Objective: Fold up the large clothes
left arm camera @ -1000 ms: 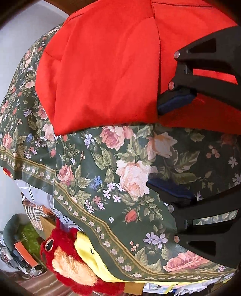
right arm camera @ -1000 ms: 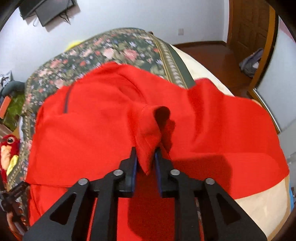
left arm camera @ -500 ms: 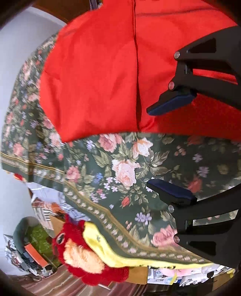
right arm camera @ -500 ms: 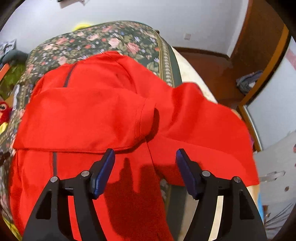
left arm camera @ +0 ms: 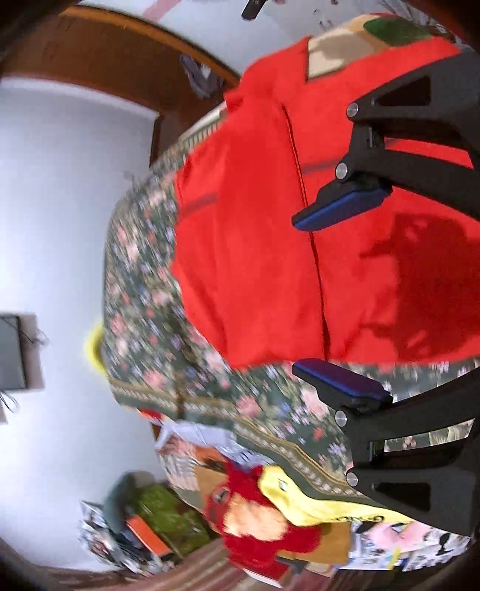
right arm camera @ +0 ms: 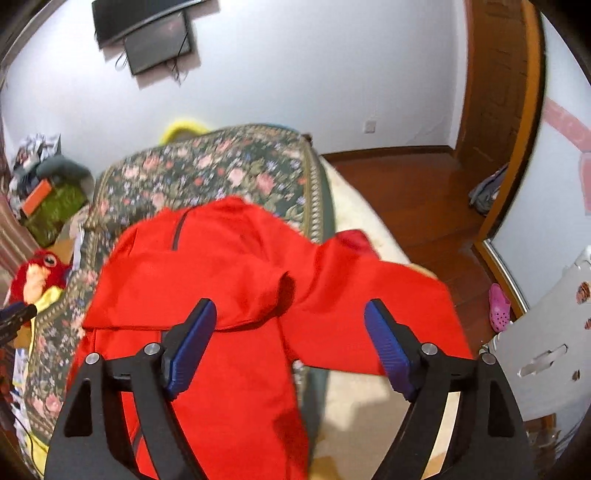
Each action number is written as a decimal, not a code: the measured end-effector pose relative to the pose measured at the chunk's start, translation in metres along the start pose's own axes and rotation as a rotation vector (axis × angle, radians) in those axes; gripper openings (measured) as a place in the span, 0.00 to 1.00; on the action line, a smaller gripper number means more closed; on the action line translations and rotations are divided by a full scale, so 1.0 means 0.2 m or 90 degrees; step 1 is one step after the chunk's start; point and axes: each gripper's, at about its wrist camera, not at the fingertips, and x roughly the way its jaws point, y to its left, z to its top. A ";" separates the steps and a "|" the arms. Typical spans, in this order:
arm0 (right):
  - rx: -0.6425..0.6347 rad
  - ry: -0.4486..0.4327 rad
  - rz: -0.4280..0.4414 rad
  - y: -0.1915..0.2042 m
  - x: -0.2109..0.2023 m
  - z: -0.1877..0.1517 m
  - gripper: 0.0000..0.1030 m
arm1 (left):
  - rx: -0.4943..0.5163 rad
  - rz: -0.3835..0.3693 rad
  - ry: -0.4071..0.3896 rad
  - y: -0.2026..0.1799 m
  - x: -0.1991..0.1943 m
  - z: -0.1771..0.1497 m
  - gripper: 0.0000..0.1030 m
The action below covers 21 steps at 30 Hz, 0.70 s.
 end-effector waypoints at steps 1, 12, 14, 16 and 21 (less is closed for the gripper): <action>0.005 -0.002 -0.003 -0.02 -0.01 0.00 0.78 | 0.009 -0.009 -0.006 -0.05 -0.02 0.01 0.69; 0.186 0.073 -0.020 -0.56 0.09 -0.19 0.78 | 0.078 -0.086 0.019 -0.54 0.14 0.00 0.69; 0.243 0.108 -0.011 -0.67 0.17 -0.25 0.78 | 0.077 -0.097 0.034 -0.58 0.19 -0.02 0.69; 0.287 0.134 -0.001 -0.74 0.23 -0.30 0.78 | 0.072 -0.107 0.053 -0.62 0.26 -0.04 0.69; 0.397 0.181 0.026 -0.90 0.39 -0.39 0.78 | 0.073 -0.113 0.092 -0.68 0.39 -0.09 0.69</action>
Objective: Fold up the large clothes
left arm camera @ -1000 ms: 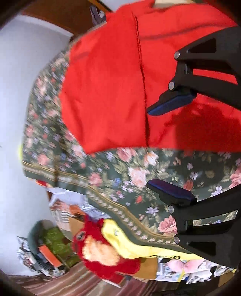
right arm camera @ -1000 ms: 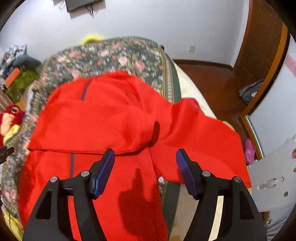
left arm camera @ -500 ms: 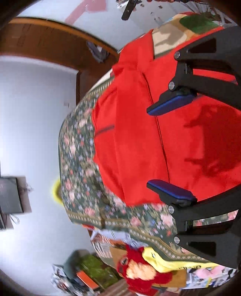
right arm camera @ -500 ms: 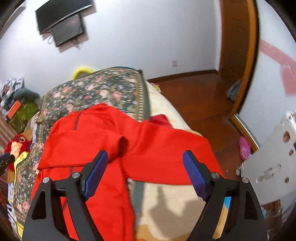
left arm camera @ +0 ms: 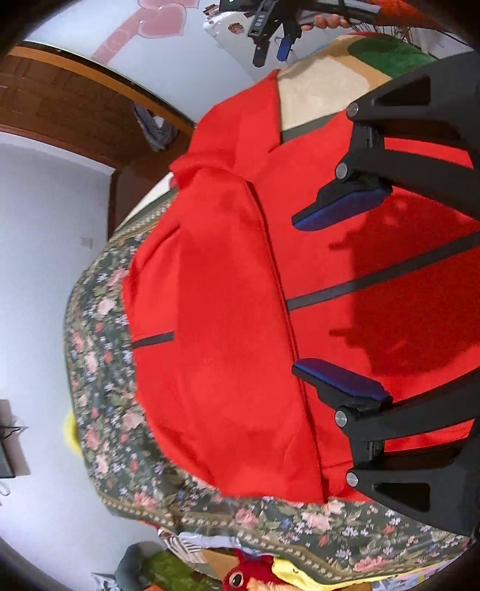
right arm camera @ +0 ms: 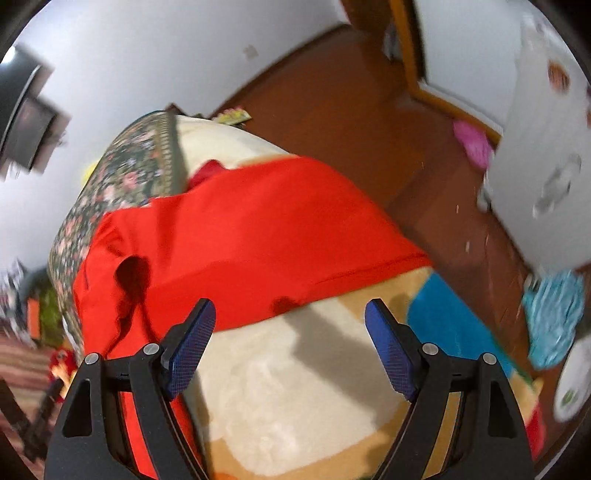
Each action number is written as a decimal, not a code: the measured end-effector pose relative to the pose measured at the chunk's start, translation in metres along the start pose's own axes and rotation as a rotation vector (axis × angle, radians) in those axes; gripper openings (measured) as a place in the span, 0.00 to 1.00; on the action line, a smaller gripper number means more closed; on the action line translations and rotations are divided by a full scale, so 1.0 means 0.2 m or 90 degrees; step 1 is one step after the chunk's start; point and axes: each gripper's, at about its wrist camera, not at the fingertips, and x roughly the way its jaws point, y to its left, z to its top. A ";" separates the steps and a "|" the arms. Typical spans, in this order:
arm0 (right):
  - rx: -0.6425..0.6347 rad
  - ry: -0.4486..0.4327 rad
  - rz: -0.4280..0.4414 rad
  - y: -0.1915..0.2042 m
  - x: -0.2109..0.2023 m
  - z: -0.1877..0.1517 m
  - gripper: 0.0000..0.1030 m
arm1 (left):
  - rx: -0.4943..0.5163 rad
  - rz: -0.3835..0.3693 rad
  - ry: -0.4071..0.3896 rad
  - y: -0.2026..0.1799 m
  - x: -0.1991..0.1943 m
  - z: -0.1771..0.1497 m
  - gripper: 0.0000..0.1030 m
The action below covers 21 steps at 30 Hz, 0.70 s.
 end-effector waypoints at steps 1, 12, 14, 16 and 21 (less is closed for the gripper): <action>0.024 0.007 0.008 -0.03 0.03 0.01 0.78 | 0.001 0.001 0.006 0.00 0.03 -0.01 0.69; 0.136 -0.043 -0.013 -0.11 0.20 0.16 0.78 | -0.004 0.023 0.037 0.07 0.16 -0.03 0.69; 0.137 -0.058 -0.040 -0.10 0.23 0.19 0.70 | -0.013 0.025 0.039 0.10 0.17 -0.04 0.69; 0.129 -0.071 -0.067 -0.08 0.24 0.23 0.46 | -0.023 0.027 0.040 0.13 0.16 -0.04 0.69; 0.133 -0.103 -0.066 -0.06 0.18 0.26 0.10 | -0.040 0.033 0.034 0.19 0.13 -0.06 0.69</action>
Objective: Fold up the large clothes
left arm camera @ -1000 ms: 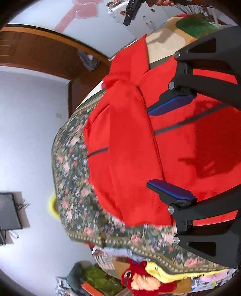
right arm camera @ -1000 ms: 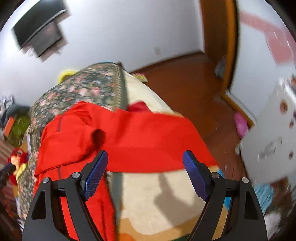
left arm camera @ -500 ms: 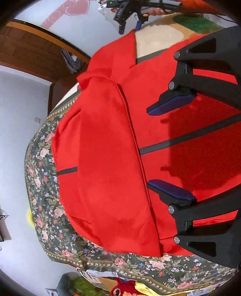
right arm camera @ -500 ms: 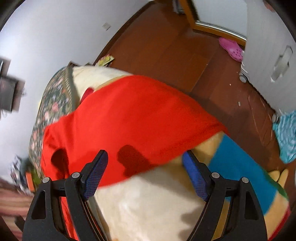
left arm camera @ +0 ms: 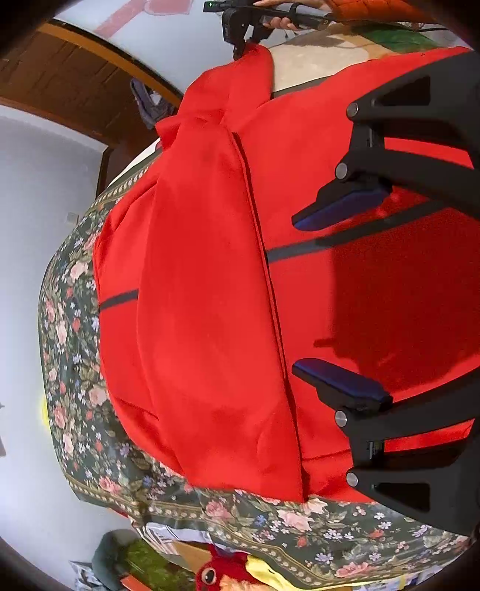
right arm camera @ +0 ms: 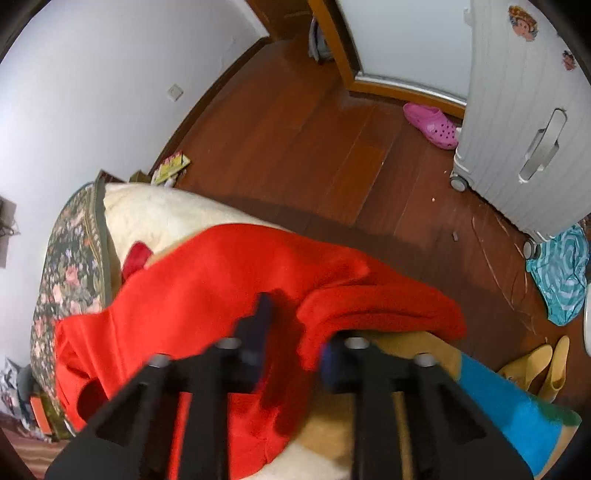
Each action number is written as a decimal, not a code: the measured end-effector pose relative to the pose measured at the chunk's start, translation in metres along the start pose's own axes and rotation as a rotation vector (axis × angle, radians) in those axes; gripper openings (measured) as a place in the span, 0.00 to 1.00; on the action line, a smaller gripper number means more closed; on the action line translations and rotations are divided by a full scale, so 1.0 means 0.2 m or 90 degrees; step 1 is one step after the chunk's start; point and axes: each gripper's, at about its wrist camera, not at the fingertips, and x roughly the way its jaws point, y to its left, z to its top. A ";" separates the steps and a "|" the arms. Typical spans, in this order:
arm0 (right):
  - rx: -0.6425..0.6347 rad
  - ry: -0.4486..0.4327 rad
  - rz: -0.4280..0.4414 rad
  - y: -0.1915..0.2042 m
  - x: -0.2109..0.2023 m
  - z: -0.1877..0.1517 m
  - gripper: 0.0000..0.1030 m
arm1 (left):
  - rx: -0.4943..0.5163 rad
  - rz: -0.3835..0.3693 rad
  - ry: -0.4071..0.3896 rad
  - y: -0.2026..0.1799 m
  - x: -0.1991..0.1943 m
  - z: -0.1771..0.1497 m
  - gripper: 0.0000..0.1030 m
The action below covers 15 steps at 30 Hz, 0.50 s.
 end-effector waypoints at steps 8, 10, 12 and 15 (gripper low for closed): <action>-0.125 -0.095 0.048 0.32 -0.36 0.02 0.07 | -0.021 0.003 -0.016 0.11 -0.10 -0.04 0.69; -0.163 -0.115 0.066 0.45 -0.45 0.02 0.07 | -0.028 -0.001 -0.026 0.15 -0.15 -0.04 0.69; -0.192 -0.130 0.091 0.59 -0.53 0.00 0.07 | -0.026 0.001 -0.038 0.17 -0.20 -0.04 0.69; -0.236 -0.141 0.130 0.80 -0.61 -0.07 0.07 | -0.023 0.011 -0.061 0.22 -0.29 -0.05 0.69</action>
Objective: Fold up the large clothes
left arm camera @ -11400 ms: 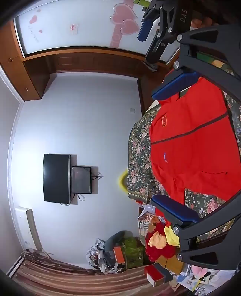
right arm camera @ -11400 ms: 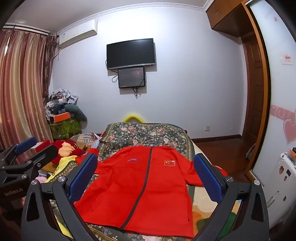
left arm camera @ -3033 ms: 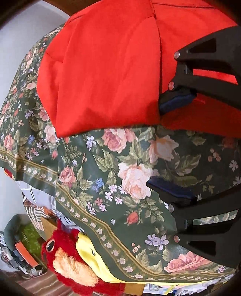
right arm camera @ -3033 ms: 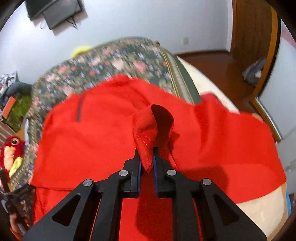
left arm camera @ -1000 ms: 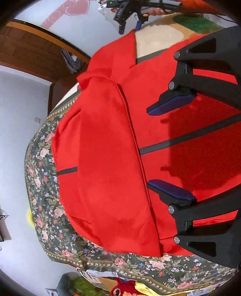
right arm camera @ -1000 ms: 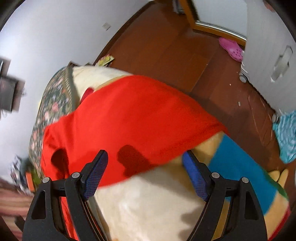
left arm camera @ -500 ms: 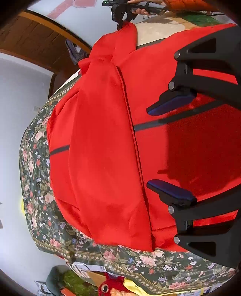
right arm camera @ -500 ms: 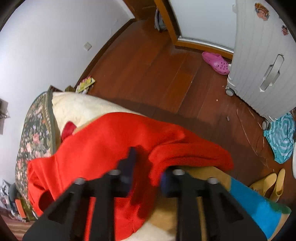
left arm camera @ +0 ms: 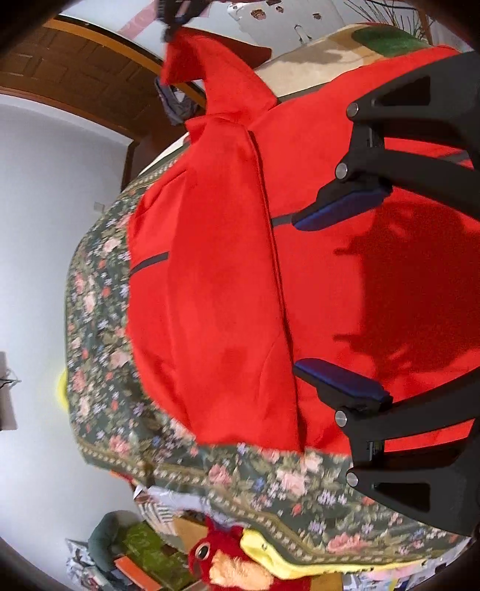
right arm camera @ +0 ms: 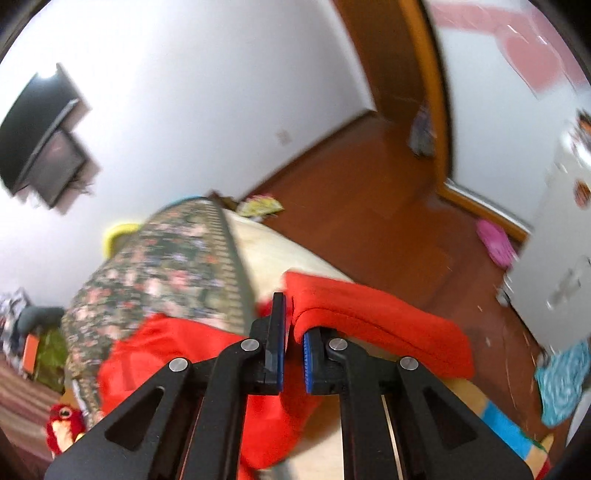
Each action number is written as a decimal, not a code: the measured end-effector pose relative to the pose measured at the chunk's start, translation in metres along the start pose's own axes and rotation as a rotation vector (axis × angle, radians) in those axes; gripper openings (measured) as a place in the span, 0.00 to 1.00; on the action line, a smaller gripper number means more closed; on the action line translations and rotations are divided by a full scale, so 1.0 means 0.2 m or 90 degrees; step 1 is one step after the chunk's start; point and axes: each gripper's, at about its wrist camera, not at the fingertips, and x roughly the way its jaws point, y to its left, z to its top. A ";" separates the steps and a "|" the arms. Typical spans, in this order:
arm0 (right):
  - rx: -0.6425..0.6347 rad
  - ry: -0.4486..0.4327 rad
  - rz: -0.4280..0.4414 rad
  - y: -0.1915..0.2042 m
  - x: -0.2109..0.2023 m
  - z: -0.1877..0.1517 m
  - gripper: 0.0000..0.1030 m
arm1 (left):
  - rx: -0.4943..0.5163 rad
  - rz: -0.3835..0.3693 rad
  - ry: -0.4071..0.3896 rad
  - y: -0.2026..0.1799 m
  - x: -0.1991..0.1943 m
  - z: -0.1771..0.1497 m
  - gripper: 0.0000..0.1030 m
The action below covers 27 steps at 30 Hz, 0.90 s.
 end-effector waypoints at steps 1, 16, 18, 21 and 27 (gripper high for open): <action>-0.013 0.004 0.018 0.08 -0.01 -0.01 0.07 | 0.000 0.002 -0.007 0.02 -0.02 0.00 0.69; -0.209 0.178 0.127 0.96 0.20 -0.64 0.07 | -0.048 -0.009 -0.027 0.32 -0.16 -0.14 0.69; -0.229 0.208 0.122 1.01 0.23 -0.77 0.07 | -0.053 -0.010 -0.026 0.35 -0.17 -0.17 0.69; -0.254 0.269 0.105 1.05 0.32 -0.98 0.07 | -0.057 -0.005 -0.023 0.39 -0.19 -0.20 0.69; -0.303 0.365 0.049 1.05 0.48 -1.22 0.09 | -0.072 -0.003 -0.016 0.44 -0.20 -0.24 0.69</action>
